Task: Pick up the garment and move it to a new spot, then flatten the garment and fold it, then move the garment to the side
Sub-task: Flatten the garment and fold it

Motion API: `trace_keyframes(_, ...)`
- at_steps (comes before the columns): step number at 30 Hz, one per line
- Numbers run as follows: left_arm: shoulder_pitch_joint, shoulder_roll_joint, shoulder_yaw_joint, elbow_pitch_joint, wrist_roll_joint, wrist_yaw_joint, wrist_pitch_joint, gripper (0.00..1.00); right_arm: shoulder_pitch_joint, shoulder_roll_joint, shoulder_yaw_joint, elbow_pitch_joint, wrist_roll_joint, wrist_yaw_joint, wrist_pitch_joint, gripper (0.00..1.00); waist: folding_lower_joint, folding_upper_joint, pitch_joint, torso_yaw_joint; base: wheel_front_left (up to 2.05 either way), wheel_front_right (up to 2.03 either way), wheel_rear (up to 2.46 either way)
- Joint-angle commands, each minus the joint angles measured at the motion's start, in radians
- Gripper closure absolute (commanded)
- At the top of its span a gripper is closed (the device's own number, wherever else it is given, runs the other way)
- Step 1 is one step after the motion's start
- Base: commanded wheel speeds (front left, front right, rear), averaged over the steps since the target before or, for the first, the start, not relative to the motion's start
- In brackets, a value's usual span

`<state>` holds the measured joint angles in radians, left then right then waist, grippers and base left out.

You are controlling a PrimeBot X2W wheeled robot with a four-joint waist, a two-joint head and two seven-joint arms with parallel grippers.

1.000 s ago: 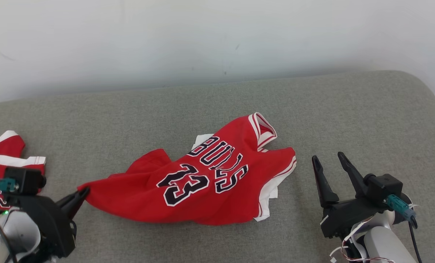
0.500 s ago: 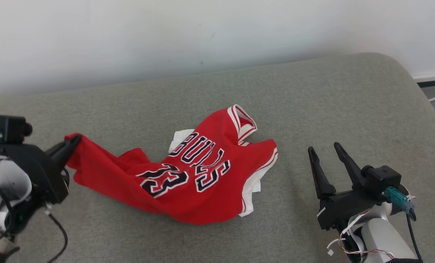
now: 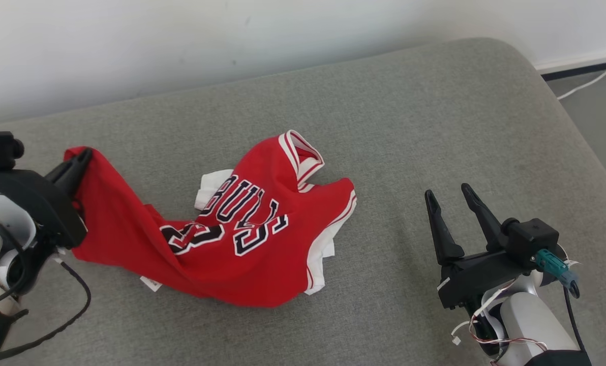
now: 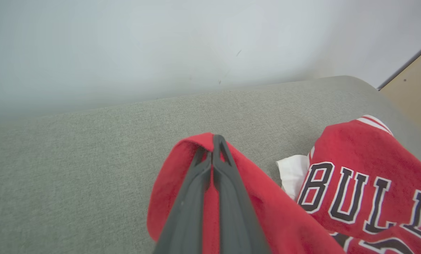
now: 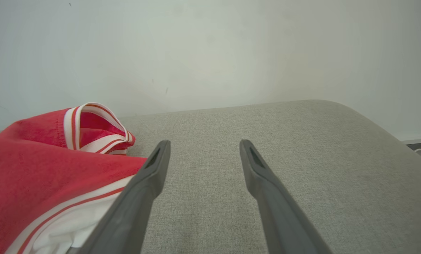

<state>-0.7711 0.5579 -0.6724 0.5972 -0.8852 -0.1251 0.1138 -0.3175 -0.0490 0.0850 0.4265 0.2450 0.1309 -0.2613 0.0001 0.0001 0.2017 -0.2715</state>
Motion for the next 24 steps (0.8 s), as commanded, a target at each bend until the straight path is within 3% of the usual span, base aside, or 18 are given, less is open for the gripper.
trace_keyframes(1, -0.013, 0.009, -0.009, 0.011, 0.016, -0.007, -0.026, 1.00, -0.011, -0.003, 0.000, -0.004, 0.006, 0.000, -0.005, 0.00, -0.0001, -0.0001, 0.021, -0.022, 0.00, 0.00, 0.00)
trace_keyframes(3, -0.021, 0.002, -0.043, 0.055, 0.013, -0.008, -0.072, 1.00, -0.013, -0.003, 0.004, -0.007, 0.009, 0.000, -0.005, 0.00, -0.0001, -0.0001, 0.028, -0.033, 0.00, 0.00, 0.00)
trace_keyframes(4, -0.029, 0.005, -0.053, 0.067, 0.018, -0.008, -0.090, 0.85, -0.011, -0.003, 0.004, -0.009, 0.009, 0.000, -0.005, 0.00, -0.0001, -0.0001, 0.030, -0.034, 0.00, 0.00, 0.00)
trace_keyframes(5, -0.032, 0.006, -0.066, 0.079, 0.016, -0.007, -0.102, 0.52, -0.010, -0.003, 0.003, -0.009, 0.008, 0.000, -0.005, 0.00, -0.0001, -0.0001, 0.031, -0.035, 0.00, 0.00, 0.00)
trace_keyframes(6, -0.034, 0.006, -0.079, 0.088, 0.013, -0.008, -0.115, 0.51, -0.008, -0.003, 0.002, -0.010, 0.007, 0.000, -0.005, 0.00, -0.0001, -0.0001, 0.032, -0.034, 0.00, 0.00, 0.00)
trace_keyframes(8, -0.045, 0.009, -0.109, 0.102, 0.026, -0.004, -0.145, 0.00, -0.009, -0.003, -0.001, -0.010, 0.005, 0.000, -0.005, 0.00, -0.0001, -0.0001, 0.033, -0.031, 0.00, 0.00, 0.00)
trace_keyframes(15, -0.073, 0.008, -0.179, 0.146, 0.003, -0.003, -0.237, 0.00, -0.009, -0.003, -0.005, -0.004, -0.007, 0.000, -0.004, 0.00, -0.0001, -0.0001, 0.017, 0.006, 0.00, 0.00, 0.00)
trace_keyframes(24, -0.035, 0.047, -0.207, 0.144, -0.016, -0.003, -0.358, 0.00, 0.018, -0.003, -0.022, 0.004, -0.017, 0.000, -0.005, 0.00, -0.0001, -0.0001, -0.027, 0.069, 0.00, 0.00, 0.00)
